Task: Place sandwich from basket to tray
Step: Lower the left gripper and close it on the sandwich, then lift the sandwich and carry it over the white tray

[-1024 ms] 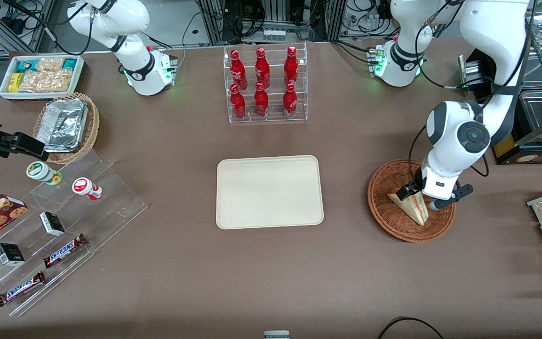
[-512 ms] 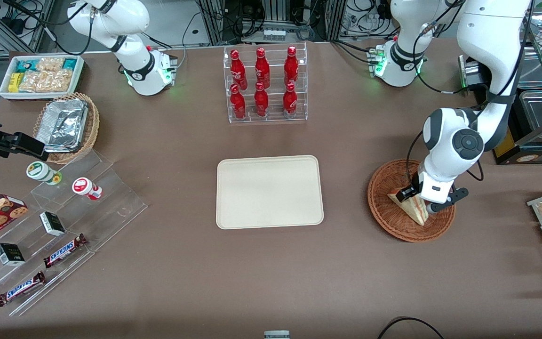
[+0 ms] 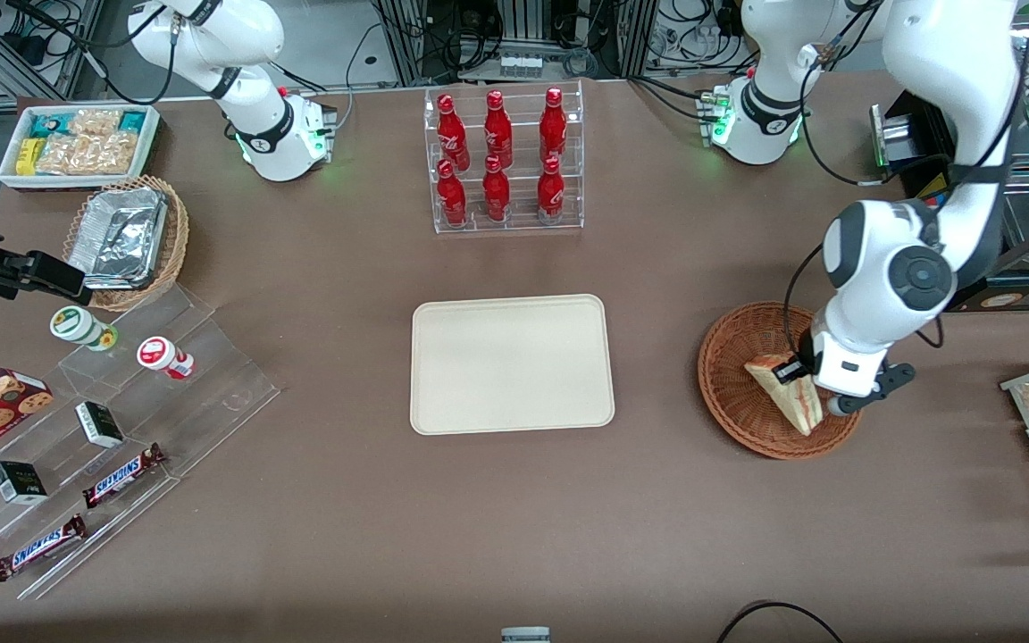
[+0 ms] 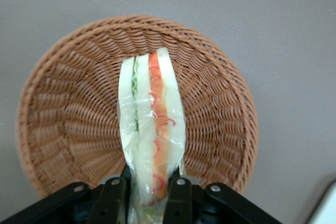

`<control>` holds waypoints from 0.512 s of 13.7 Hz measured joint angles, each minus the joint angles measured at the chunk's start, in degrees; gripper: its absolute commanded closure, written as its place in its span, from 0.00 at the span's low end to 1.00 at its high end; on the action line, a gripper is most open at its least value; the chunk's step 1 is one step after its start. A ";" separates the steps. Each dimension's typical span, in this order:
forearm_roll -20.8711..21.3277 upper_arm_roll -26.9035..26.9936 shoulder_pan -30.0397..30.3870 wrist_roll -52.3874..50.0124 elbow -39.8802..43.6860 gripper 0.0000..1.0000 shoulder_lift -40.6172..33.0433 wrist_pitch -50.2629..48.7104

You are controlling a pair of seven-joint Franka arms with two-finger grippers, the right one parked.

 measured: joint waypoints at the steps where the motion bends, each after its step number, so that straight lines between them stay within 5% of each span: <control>1: 0.00 -0.27 -0.08 0.15 2.82 1.00 -0.70 -3.42; 7: -0.25 -3.85 -7.05 -1.93 14.39 1.00 -1.09 -11.85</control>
